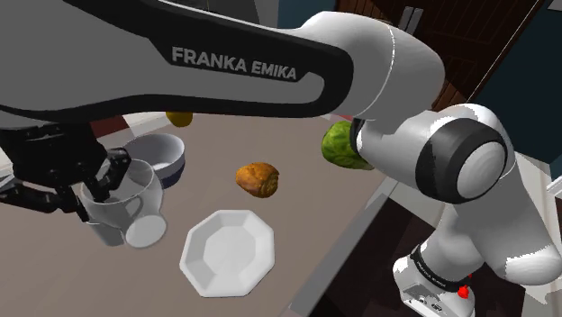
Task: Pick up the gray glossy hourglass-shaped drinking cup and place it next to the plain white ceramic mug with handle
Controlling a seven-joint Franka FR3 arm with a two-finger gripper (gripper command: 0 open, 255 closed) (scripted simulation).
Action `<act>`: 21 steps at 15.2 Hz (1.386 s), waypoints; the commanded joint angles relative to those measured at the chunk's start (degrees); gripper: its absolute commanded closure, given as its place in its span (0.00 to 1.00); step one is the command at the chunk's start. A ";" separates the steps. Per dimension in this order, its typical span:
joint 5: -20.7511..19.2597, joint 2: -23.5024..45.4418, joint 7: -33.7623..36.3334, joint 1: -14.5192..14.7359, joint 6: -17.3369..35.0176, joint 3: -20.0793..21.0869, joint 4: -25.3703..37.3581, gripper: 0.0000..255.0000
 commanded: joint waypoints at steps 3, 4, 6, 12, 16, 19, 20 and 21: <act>0.81 -3.00 1.20 -2.88 5.68 0.87 -9.24 1.00; 0.99 -3.57 1.38 -3.49 6.90 1.02 -11.15 1.00; 1.26 -4.47 1.68 -4.50 9.15 1.24 -14.49 1.00; 1.67 -6.00 2.35 -6.63 14.94 1.54 -22.18 1.00; 1.68 -6.39 2.73 -7.57 18.30 1.57 -26.12 1.00; 1.59 -6.45 3.00 -8.11 20.66 1.53 -28.66 1.00; 1.54 -6.44 3.08 -8.26 21.41 1.50 -29.43 1.00; 1.48 -6.40 3.17 -8.40 22.16 1.46 -30.18 1.00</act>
